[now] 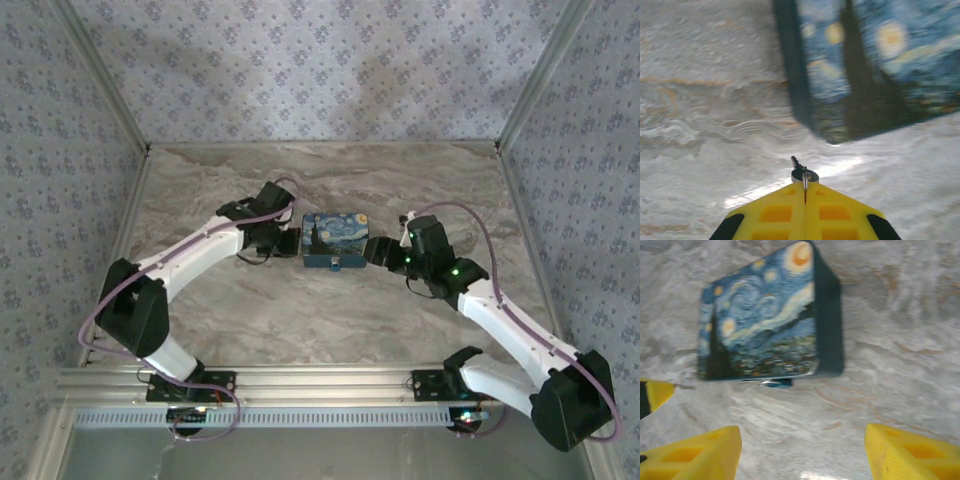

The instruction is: Unlock a padlock with a key

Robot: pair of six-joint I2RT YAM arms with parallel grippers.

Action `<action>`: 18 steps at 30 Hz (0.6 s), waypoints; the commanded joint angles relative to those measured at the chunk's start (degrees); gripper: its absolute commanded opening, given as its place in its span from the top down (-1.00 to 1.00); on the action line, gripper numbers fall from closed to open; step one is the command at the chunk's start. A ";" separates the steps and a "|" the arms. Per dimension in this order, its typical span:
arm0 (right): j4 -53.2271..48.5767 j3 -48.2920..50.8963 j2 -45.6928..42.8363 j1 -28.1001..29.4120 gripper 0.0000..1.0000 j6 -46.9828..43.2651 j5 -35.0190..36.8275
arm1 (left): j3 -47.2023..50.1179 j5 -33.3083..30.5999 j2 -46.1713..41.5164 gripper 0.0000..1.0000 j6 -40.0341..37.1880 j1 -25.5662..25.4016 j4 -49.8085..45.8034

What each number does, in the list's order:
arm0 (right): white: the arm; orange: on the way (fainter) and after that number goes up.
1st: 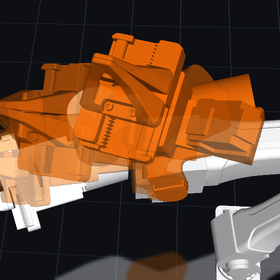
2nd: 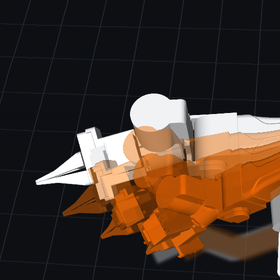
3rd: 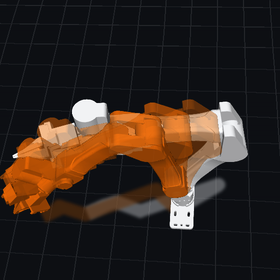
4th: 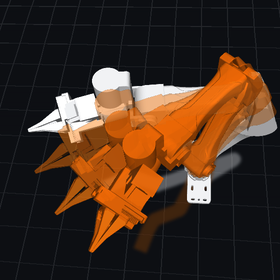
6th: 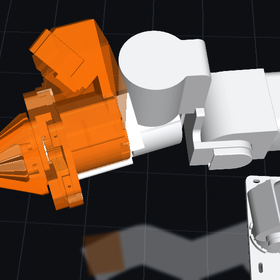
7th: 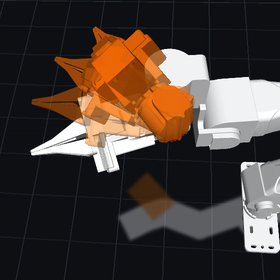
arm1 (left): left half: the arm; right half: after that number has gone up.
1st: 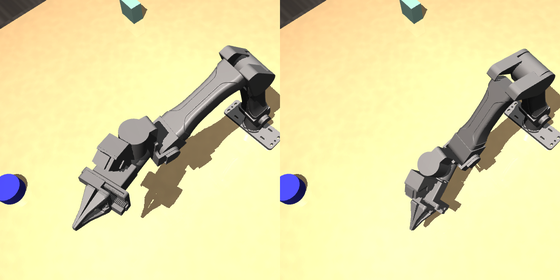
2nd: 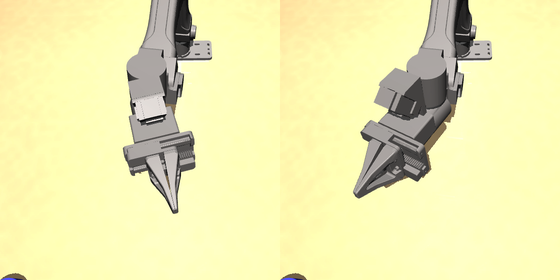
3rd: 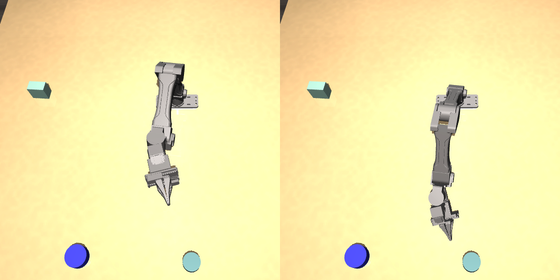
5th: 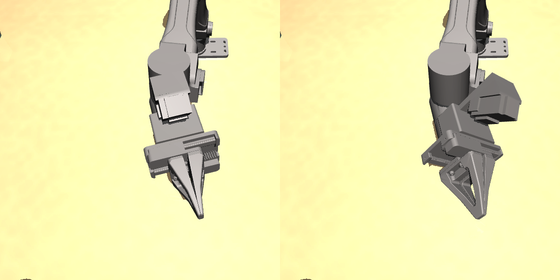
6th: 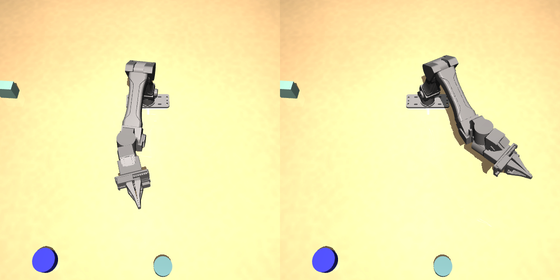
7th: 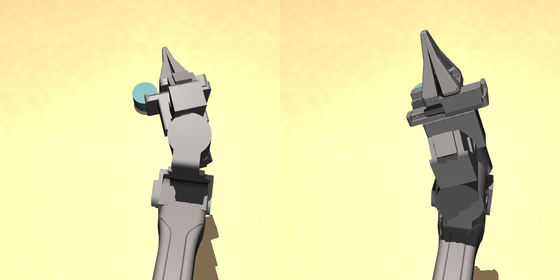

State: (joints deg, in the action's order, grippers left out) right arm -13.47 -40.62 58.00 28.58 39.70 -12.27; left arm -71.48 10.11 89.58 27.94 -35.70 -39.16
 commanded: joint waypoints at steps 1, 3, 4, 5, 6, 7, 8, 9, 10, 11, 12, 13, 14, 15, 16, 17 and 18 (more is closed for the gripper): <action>7.95 0.66 -1.51 0.89 -0.16 -2.65 -7.80 | -4.27 9.37 -3.00 1.00 -0.66 0.56 -1.54; 7.53 -0.50 -1.25 1.49 -0.06 -4.83 -8.97 | -6.39 13.81 -3.04 1.00 -0.52 0.63 -1.80; 7.31 -0.93 -1.14 1.76 0.03 -6.46 -9.92 | -7.31 15.81 -3.07 1.00 -0.43 0.56 -1.88; 7.25 -1.45 -1.13 2.21 0.13 -8.37 -10.47 | -8.23 18.06 -3.07 1.00 -0.35 0.59 -1.93; 6.59 -1.90 -1.40 2.87 0.14 -10.21 -9.98 | -9.29 20.17 -3.00 1.00 -0.27 0.57 -2.02; 6.05 -2.26 -1.68 3.50 0.13 -12.47 -9.48 | -10.21 21.90 -3.00 1.00 -0.12 0.59 -2.14; 5.83 -2.59 -2.14 4.13 0.09 -15.01 -9.38 | -11.29 23.52 -2.85 1.00 0.00 0.47 -2.32; 5.68 -2.71 -2.77 4.54 0.03 -17.40 -9.15 | -12.49 24.96 -2.74 1.00 -0.15 0.24 -2.80; 6.10 -2.62 -3.48 4.84 -0.02 -19.60 -8.88 | -13.68 25.66 -2.47 1.00 -0.41 -0.01 -3.38; 6.58 -2.45 -4.49 5.16 -0.10 -21.99 -8.65 | -15.06 26.09 -2.25 1.00 -0.95 -0.28 -4.47; 7.21 -2.31 -5.58 5.43 -0.14 -23.82 -8.50 | -16.53 26.69 -1.84 1.00 -1.67 -0.66 -5.75; 7.63 -2.30 -6.44 5.42 -0.17 -24.95 -8.56 | -17.70 27.12 -1.46 1.00 -2.28 -0.96 -6.67; 7.67 -2.76 -7.03 5.24 -0.17 -25.81 -8.83 | -18.86 27.49 -1.06 1.00 -2.77 -1.30 -7.69; 7.14 -3.78 -7.35 4.98 -0.14 -26.37 -9.54 | -19.87 28.07 -0.60 1.00 -3.17 -1.66 -8.54; 6.25 -4.81 -7.11 4.59 -0.11 -26.90 -10.78 | -20.52 28.80 -0.25 1.00 -3.33 -2.09 -8.84; 5.00 -6.29 -6.54 3.95 -0.07 -27.60 -12.30 | -21.20 29.48 0.06 1.00 -3.42 -2.36 -9.08; 3.54 -7.61 -5.72 3.49 -0.04 -28.51 -14.13 | -21.79 30.18 0.28 1.00 -3.50 -2.80 -9.18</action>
State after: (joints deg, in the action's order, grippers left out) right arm -8.34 -43.72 51.75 33.06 16.99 -21.98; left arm -90.80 35.75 88.62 26.30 -37.43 -44.73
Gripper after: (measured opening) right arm 0.535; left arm 0.042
